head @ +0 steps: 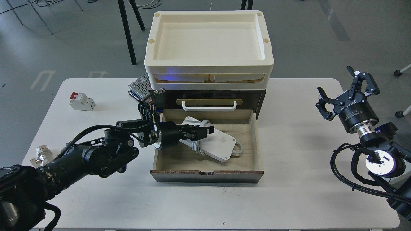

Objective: Put charging cable into cabinet
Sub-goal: 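Open the left gripper and push the charger deeper into the drawer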

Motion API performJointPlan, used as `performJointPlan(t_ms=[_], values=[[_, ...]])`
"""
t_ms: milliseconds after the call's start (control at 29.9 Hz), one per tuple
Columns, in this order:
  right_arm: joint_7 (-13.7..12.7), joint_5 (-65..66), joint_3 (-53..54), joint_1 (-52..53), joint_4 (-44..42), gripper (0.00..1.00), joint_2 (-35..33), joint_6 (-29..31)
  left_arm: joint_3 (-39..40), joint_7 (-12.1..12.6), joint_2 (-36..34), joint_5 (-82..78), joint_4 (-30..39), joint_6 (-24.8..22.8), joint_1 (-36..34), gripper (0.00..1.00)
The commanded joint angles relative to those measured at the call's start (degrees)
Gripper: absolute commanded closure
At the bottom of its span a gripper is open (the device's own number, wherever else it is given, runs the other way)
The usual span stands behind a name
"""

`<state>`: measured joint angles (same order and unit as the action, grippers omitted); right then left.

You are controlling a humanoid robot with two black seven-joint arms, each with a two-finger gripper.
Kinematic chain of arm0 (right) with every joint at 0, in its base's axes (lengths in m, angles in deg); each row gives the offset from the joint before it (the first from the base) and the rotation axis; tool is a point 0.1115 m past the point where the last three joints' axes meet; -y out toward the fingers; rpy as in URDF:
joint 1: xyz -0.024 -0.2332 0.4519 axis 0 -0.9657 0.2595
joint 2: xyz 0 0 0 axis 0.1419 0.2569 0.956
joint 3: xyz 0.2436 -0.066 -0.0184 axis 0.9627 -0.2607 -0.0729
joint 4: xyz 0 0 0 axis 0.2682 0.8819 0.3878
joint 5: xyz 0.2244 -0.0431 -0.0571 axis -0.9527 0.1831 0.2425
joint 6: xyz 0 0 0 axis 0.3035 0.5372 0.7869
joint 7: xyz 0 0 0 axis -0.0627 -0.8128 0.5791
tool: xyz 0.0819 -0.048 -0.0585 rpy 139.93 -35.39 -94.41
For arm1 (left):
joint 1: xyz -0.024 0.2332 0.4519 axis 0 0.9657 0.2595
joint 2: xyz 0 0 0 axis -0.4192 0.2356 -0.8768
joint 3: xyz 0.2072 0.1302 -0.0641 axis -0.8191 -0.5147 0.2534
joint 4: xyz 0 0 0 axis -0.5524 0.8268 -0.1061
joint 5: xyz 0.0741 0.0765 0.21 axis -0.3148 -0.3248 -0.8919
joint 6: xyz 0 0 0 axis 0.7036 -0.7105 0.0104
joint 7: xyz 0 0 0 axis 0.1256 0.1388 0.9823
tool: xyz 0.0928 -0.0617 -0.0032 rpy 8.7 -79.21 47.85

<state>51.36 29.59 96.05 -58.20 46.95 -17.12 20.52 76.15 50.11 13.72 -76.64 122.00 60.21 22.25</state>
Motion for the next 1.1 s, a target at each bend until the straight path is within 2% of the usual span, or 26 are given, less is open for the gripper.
performJointPlan(t_ms=[0,167,334,435,836,936,1070], values=[[0.02,0.09,0.04,0.0,-0.01,0.01,0.0,0.0,-0.13,0.0,-1.34,0.83,2.56,-0.21,-0.01,0.09],[0.02,0.0,0.04,0.0,-0.01,0.01,0.09,0.0,-0.3,0.0,-5.73,1.18,10.2,-0.3,0.6,0.03],[0.02,0.0,0.04,0.0,-0.01,0.01,0.0,0.0,-0.48,0.0,-9.69,1.18,17.76,-1.26,2.35,0.01],[0.02,0.0,0.04,0.0,-0.01,0.01,0.0,-0.08,-0.48,0.0,-11.19,1.18,19.71,-1.97,4.11,0.01],[0.02,0.0,-0.05,0.0,-0.01,0.01,0.0,0.0,-0.65,0.0,-8.65,1.0,13.92,-1.27,5.26,0.01],[0.02,0.0,-0.05,0.0,-0.01,0.01,0.0,0.0,-0.65,0.0,-8.03,0.48,11.28,0.13,4.82,0.01],[0.02,0.09,-0.05,0.0,-0.01,0.01,0.0,0.0,-0.57,0.0,-8.9,0.74,11.54,1.89,4.38,0.01]])
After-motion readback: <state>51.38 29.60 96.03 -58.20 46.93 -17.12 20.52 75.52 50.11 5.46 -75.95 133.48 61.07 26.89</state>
